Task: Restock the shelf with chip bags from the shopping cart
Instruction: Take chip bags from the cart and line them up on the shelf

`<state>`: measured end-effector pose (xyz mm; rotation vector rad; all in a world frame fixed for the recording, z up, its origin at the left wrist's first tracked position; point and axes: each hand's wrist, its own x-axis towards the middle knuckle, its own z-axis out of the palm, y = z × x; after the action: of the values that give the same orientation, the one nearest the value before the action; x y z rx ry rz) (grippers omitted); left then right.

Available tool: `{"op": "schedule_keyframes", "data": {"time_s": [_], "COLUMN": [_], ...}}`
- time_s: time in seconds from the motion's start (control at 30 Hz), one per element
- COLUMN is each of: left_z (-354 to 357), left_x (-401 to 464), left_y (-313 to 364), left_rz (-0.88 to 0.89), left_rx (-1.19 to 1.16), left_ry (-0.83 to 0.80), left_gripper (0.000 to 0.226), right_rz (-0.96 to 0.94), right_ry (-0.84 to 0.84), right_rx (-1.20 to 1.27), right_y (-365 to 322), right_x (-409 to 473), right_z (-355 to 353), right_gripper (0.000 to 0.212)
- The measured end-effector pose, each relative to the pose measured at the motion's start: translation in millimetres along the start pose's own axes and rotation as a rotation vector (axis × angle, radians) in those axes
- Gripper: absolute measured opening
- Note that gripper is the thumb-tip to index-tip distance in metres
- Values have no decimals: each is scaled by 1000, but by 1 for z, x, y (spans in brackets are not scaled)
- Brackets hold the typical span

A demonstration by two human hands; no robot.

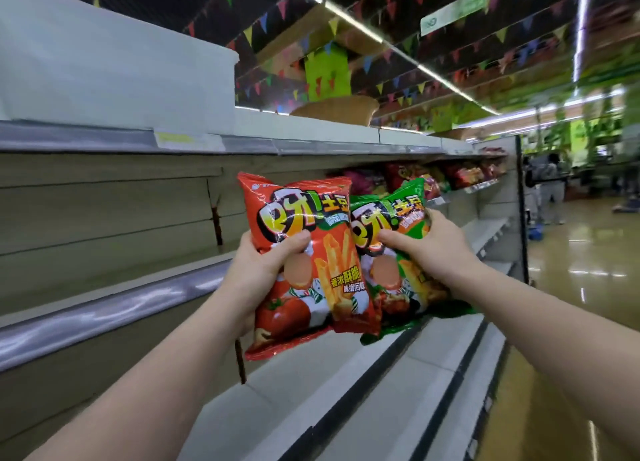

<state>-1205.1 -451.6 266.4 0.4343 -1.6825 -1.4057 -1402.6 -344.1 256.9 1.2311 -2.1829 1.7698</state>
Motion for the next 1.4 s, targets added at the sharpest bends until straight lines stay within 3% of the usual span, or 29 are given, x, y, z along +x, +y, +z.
{"op": "schedule_keyframes", "data": {"time_s": [0.07,0.17,0.23,0.53,0.67,1.0,1.1,1.3,1.4], "left_z": [10,26,37,84,114,187,194,198,198], "left_x": [28,69,95,183,216,294,314,356,374], "left_y": [-10,-22,-29,-58,-72,-93,-99,-113,-118], "left_rz": [0,17,21,-5,1,-19,-26,-60,-61], "left_rx": [-19,-48,-64,-63,-89,-79,-50,-26,-27], "left_ry": [-23,-40,-49,-64,-6,146,182,206,197], "left_gripper": [71,29,17,44,56,53,49,49,41], "right_rz": [5,14,18,14,-21,-25,7,53,50], "right_ry": [20,36,53,73,23,-115,-162,-203,-223], "right_rx": [-15,-29,-40,-10,-17,10,58,99,124], "right_y": [9,22,29,84,115,190,207,223,223], "right_x": [23,60,82,180,225,360,393,444,468], "right_z": [0,0,0,-5,-12,-31,-21,1,12], "right_gripper": [73,76,78,89,83,90,100,100,114]}}
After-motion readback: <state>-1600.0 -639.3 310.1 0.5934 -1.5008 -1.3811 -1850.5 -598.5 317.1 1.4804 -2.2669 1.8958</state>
